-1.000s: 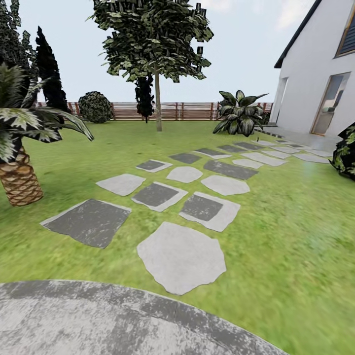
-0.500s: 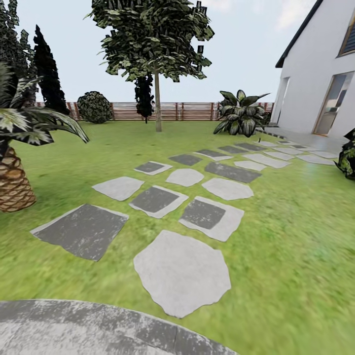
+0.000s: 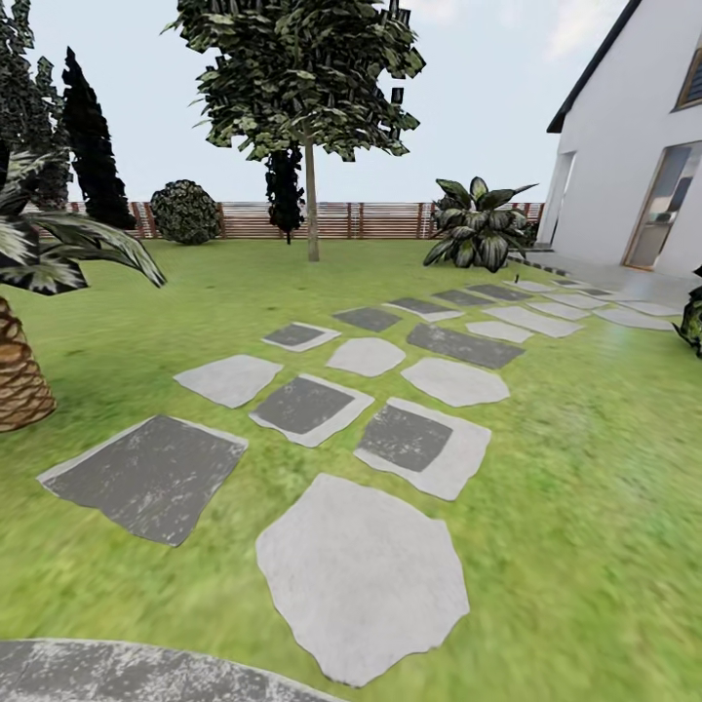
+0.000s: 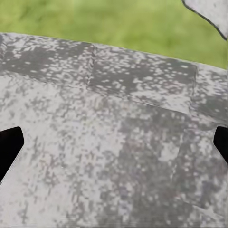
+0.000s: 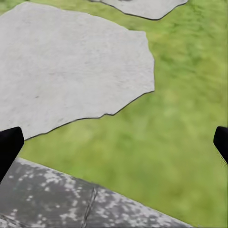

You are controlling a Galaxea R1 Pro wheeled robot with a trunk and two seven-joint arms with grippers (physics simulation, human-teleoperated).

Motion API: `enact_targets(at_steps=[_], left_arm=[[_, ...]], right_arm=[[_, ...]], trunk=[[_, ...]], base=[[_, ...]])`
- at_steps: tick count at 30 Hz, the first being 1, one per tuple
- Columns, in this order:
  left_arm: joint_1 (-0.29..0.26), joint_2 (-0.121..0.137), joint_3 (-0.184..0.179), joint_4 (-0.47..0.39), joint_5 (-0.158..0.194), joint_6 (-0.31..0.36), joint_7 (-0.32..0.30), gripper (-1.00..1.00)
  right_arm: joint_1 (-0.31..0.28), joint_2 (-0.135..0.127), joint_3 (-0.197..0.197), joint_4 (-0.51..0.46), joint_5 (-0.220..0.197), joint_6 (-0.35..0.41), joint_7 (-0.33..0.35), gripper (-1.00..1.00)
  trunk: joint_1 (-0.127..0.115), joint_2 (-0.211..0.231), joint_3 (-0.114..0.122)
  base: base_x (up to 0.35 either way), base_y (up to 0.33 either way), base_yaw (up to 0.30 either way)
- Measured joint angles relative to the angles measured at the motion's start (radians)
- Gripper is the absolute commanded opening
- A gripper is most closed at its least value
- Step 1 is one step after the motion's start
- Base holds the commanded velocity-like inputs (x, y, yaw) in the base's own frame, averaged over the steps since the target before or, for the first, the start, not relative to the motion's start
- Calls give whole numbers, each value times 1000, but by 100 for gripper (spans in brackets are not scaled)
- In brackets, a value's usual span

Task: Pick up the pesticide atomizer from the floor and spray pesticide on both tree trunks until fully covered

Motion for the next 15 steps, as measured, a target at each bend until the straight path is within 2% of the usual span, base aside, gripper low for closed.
enact_targets(at_steps=[15], left_arm=[[0, 0, 0, 0, 0, 0, 0, 100]], right_arm=[[0, -4, -1, -2, -2, 1, -1, 100]], trunk=[[0, 0, 0]], base=[[340, 0, 0]])
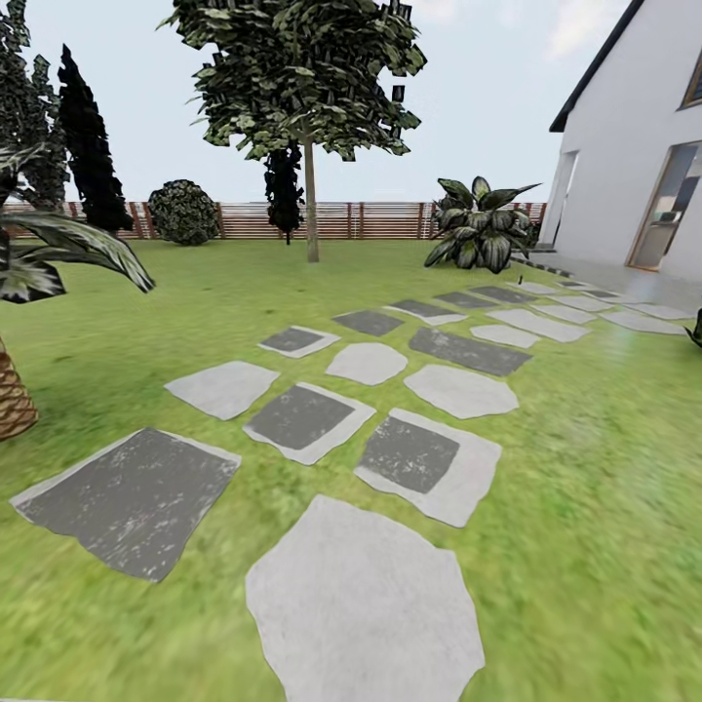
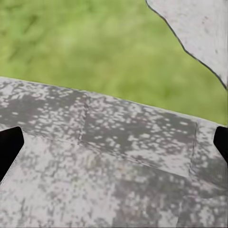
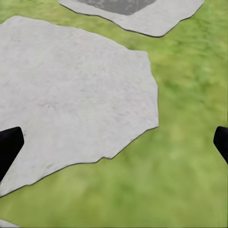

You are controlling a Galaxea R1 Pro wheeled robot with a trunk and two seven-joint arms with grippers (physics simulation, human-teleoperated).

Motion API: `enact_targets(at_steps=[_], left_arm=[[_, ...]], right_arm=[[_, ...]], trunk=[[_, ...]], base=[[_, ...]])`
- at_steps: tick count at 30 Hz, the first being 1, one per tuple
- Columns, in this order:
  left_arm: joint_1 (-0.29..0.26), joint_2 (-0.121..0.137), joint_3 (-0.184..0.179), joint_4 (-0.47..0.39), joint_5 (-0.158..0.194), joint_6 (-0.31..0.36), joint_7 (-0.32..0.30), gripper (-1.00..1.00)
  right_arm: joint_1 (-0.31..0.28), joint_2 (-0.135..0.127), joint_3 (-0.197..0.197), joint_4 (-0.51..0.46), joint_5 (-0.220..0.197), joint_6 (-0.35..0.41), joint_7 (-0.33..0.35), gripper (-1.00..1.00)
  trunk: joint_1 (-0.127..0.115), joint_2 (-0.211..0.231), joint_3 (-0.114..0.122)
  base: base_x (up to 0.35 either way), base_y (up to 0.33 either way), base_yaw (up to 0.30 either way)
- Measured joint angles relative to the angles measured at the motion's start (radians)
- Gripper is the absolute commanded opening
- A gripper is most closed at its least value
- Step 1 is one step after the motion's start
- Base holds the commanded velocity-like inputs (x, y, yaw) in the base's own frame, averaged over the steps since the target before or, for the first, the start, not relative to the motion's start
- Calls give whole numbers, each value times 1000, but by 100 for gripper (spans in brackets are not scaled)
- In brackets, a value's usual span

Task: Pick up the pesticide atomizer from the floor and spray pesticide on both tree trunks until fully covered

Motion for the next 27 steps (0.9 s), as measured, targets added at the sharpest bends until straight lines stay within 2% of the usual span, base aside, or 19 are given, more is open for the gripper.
enact_targets(at_steps=[8, 27], left_arm=[[0, 0, 0, 0, 0, 0, 0, 100], [0, 0, 0, 0, 0, 0, 0, 100]], right_arm=[[0, 2, 0, -1, 0, 0, 0, 100], [0, 2, 0, -1, 0, 0, 0, 100]], trunk=[[0, 0, -3], [0, 0, -33]], base=[[340, 0, 0], [340, 0, 0]])
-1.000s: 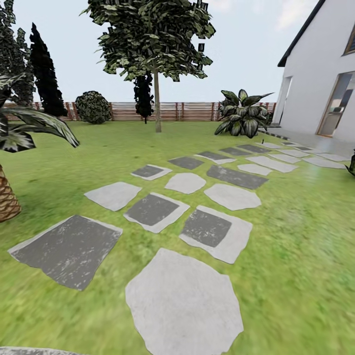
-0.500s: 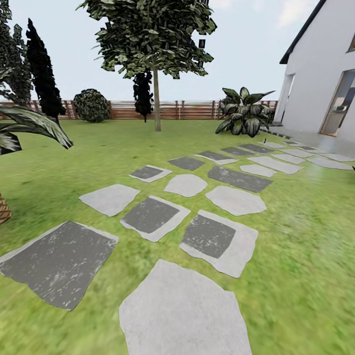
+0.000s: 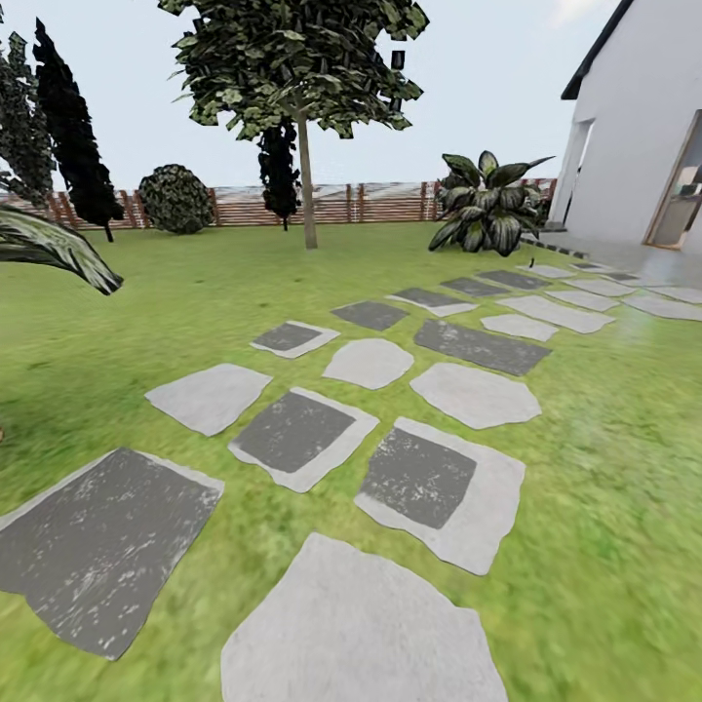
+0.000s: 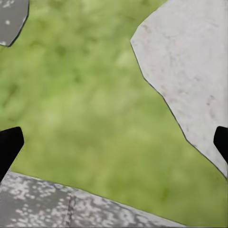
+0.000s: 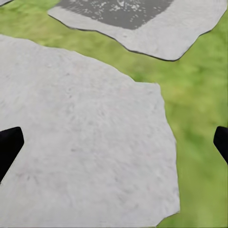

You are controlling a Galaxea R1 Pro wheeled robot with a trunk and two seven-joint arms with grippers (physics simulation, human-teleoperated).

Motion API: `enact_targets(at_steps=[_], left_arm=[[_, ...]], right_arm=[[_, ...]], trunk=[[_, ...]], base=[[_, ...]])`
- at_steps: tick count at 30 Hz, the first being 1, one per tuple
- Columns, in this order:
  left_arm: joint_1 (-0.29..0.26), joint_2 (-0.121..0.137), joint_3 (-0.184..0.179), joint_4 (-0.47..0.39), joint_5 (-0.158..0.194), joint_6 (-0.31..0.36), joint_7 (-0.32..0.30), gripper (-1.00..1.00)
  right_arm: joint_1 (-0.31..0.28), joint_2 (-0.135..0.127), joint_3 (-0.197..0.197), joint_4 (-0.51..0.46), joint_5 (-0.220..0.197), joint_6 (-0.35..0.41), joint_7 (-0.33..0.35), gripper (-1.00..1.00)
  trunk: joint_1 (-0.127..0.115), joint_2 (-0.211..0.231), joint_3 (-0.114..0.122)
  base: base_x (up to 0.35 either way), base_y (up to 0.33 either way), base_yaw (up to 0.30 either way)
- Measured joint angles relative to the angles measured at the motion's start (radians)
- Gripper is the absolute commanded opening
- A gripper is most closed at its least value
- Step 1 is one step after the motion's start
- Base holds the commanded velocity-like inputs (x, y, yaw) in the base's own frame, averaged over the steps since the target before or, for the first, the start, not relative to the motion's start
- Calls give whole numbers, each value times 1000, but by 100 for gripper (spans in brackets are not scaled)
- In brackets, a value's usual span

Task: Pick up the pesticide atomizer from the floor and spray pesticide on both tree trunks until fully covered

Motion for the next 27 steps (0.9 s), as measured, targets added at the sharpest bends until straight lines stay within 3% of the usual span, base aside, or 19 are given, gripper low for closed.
enact_targets(at_steps=[18, 27], left_arm=[[0, 0, 0, 0, 1, 0, 0, 100], [0, 0, 0, 0, 1, 1, 0, 100]], right_arm=[[0, -1, 0, 0, 0, 1, 1, 100], [0, -2, 0, 0, 0, 1, 0, 100]], trunk=[[0, 0, -2], [0, 0, -2]], base=[[340, 0, -6], [340, 0, -176]])
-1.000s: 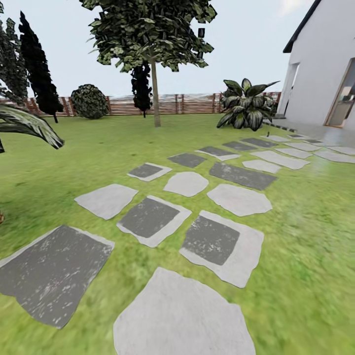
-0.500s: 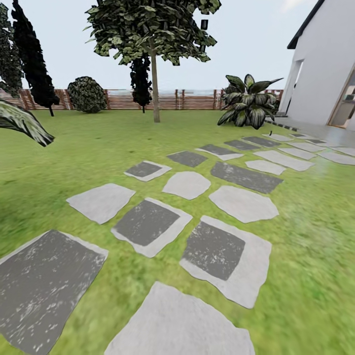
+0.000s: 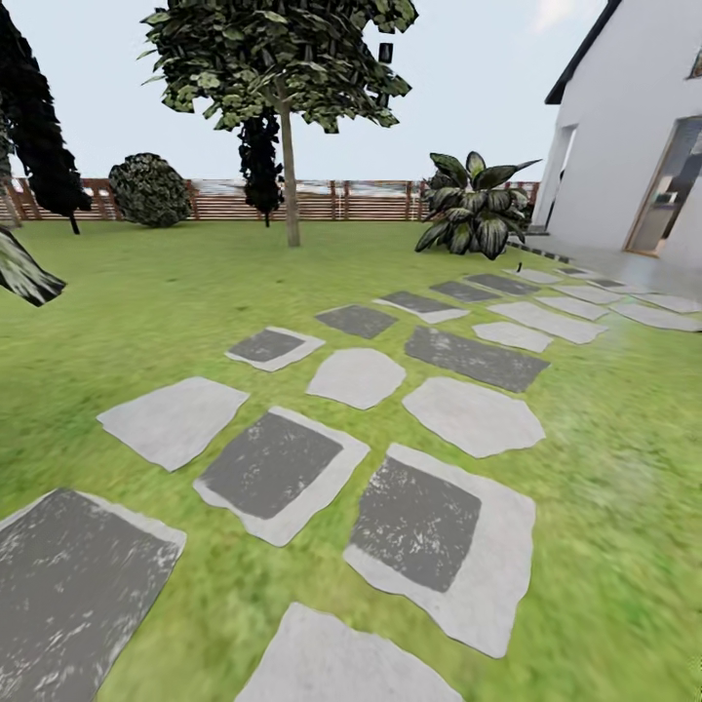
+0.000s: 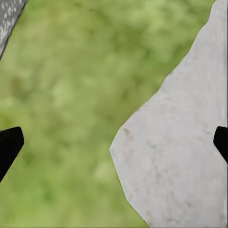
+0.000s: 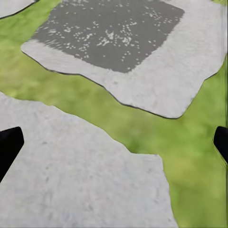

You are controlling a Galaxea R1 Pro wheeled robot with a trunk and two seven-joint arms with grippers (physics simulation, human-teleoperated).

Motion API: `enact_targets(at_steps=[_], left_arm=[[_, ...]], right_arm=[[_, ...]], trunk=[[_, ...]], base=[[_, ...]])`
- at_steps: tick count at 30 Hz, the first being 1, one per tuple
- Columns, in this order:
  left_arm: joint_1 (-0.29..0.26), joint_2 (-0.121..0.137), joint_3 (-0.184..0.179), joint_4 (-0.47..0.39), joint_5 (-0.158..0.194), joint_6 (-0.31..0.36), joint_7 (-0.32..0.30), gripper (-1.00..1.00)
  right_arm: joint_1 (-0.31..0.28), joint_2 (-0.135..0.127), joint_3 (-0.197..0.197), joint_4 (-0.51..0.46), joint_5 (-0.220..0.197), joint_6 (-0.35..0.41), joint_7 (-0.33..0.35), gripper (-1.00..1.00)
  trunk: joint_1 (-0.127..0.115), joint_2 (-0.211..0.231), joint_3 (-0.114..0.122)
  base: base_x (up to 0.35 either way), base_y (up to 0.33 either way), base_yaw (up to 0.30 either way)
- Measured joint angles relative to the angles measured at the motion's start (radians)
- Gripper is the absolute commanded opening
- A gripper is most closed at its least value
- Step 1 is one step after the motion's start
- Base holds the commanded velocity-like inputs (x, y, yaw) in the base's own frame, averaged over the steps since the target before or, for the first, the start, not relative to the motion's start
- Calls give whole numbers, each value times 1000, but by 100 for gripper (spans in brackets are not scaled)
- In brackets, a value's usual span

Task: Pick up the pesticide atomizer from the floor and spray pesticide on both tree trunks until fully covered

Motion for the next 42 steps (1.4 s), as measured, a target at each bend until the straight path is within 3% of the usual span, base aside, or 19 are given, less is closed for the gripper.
enact_targets(at_steps=[7, 27, 42], left_arm=[[0, 1, 0, 0, 0, 0, 0, 100], [0, 0, 0, 0, 0, -1, 0, 100], [0, 0, 0, 0, 0, -1, 0, 100]], right_arm=[[0, 0, 0, 0, 0, 0, 0, 100], [0, 0, 0, 0, 0, -1, 0, 100], [0, 0, 0, 0, 0, -1, 0, 100]], trunk=[[0, 0, 0], [0, 0, -20], [0, 0, -21]], base=[[340, 0, -221], [340, 0, -52], [340, 0, -1]])
